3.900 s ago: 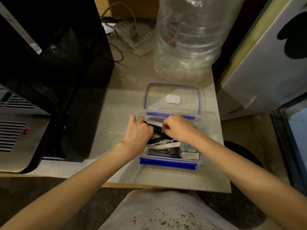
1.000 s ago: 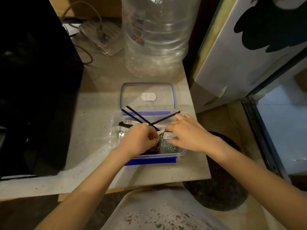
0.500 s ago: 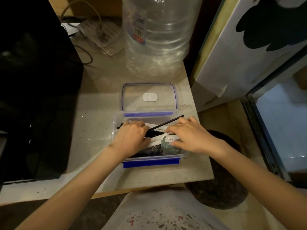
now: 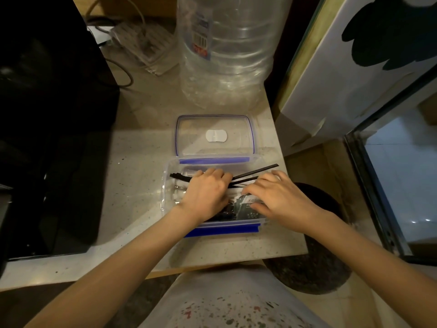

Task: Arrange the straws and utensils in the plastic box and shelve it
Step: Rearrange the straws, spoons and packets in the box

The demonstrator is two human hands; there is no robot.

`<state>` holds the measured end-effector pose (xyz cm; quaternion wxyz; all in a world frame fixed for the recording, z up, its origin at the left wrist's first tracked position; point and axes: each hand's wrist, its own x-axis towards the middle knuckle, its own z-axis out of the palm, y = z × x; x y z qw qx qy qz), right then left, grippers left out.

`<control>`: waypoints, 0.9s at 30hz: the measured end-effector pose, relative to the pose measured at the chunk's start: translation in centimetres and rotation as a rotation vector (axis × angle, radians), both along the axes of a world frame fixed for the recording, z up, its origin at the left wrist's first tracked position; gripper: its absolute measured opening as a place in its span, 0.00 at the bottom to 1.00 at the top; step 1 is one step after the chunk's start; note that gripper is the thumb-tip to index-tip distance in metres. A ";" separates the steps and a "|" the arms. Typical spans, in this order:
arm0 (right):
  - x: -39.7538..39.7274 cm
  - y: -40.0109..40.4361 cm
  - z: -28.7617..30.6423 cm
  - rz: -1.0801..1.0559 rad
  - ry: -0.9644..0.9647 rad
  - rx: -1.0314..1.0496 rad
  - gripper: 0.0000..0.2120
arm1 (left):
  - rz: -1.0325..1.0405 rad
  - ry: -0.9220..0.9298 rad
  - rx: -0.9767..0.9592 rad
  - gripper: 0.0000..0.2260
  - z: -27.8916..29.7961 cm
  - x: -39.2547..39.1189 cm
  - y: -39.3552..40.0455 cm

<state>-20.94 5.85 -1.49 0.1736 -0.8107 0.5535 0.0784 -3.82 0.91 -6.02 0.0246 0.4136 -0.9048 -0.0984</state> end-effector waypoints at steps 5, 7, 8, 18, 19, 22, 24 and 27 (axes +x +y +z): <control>0.0 0.3 0.1 -0.032 -0.049 0.040 0.14 | -0.016 0.015 -0.037 0.13 0.1 0.4 -0.3; 0.0 0.3 0.2 -0.042 -0.058 0.063 0.15 | -0.029 0.008 -0.065 0.13 0.1 0.5 -0.3; 0.0 0.3 0.2 -0.038 -0.058 0.072 0.16 | -0.031 0.003 -0.082 0.13 0.1 0.6 -0.3; -0.6 0.4 0.4 0.039 -0.041 0.101 0.12 | -0.094 0.059 -0.117 0.19 0.6 1.1 -0.5; -0.6 0.3 0.5 0.036 -0.045 0.097 0.12 | -0.133 0.047 -0.119 0.20 0.6 1.1 -0.6; -0.5 0.2 0.4 0.051 -0.031 0.067 0.12 | -0.198 0.012 -0.097 0.18 0.8 1.0 -0.9; -0.5 0.2 0.3 0.056 -0.045 0.050 0.11 | -0.215 0.010 -0.066 0.14 0.9 0.8 -1.2; -0.5 0.2 0.3 0.058 -0.047 0.038 0.11 | -0.219 0.033 -0.008 0.10 0.8 0.6 -1.1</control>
